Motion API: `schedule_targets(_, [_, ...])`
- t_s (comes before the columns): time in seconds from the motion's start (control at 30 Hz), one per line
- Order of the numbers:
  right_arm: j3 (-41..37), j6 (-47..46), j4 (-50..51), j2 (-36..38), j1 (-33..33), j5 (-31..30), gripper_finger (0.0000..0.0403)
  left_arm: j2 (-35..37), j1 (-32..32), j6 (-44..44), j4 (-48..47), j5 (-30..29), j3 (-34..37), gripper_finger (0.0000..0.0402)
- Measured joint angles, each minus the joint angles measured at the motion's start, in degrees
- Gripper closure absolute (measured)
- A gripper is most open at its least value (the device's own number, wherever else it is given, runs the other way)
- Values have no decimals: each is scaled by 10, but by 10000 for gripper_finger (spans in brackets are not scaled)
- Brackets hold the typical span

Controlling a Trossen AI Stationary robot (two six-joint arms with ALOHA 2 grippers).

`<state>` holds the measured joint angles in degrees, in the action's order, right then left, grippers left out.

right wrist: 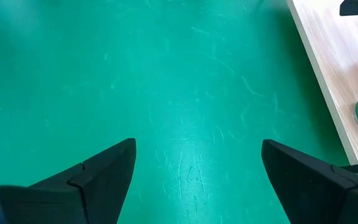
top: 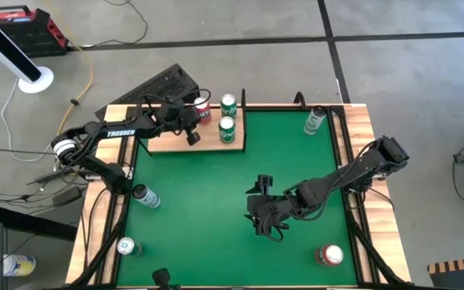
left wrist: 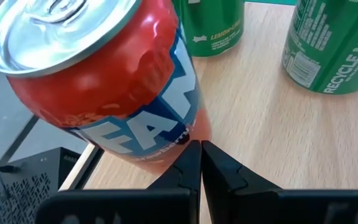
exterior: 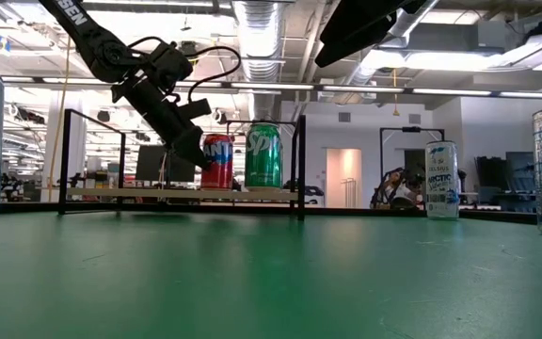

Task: Place canned beverage on shelf
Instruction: Put the top orange soda can on the shelf, then put the orange soda can aligned with the other orange soda can on the shelf

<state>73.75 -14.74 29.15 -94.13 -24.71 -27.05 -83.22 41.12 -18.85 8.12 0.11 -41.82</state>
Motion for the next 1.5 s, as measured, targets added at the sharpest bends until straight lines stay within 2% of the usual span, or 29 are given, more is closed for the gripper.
schedule_targets(0.53, [0, -3, 0, 0, 0, 0, 33, 0, 0, 15, 21, 22, 0, 401])
schedule_targets(0.8, [0, -3, 2, 0, 0, 0, 33, 0, -4, 46, 35, 160, -5, 401])
schedule_targets(0.93, [0, -4, 5, 0, 0, 0, 33, 13, -16, 66, 28, 194, -18, 401])
schedule_targets(1.07, [0, -18, 4, 0, 0, 1, 33, 61, -39, 75, 9, 206, -24, 401])
schedule_targets(1.23, [0, -47, 2, 0, 1, 2, 33, 165, -78, 71, -58, 200, -25, 401])
schedule_targets(1.5, [0, -47, 0, 0, 1, 2, 33, 335, -168, 76, -144, 143, 4, 401])
